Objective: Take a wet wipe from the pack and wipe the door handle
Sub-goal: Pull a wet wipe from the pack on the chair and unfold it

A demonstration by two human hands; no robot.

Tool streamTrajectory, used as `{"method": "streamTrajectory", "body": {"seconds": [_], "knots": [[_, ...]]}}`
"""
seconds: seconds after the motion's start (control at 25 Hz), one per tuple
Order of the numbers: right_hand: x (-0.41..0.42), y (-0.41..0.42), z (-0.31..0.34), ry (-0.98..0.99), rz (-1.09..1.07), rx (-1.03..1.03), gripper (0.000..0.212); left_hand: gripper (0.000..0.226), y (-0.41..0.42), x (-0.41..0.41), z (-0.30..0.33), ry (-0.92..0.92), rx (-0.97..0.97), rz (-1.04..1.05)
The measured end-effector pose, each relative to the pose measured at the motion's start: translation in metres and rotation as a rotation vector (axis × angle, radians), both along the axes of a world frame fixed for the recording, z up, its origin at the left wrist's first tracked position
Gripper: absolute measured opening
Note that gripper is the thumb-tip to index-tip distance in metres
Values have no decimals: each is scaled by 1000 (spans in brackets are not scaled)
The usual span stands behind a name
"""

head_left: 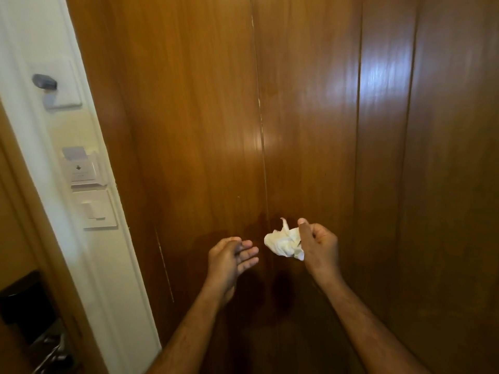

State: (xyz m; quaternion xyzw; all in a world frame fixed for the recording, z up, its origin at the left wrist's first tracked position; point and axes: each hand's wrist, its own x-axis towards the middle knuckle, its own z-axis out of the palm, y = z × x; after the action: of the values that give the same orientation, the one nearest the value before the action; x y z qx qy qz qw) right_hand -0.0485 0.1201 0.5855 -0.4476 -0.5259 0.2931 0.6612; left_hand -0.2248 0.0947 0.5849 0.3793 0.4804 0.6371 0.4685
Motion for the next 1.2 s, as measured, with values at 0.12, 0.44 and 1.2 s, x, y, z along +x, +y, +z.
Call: {"method": "streamTrajectory", "body": {"seconds": [0.12,0.44,1.2], "knots": [[-1,0,-4,-247,67,68,26,38,-7,6,0,187,-42,-205],[7,7,-14,412,17,-302,31,17,-1,-1,-14,-168,-140,-29],[-29,10,-66,907,417,-694,37,27,-18,-12,-17,138,-21,232]]}}
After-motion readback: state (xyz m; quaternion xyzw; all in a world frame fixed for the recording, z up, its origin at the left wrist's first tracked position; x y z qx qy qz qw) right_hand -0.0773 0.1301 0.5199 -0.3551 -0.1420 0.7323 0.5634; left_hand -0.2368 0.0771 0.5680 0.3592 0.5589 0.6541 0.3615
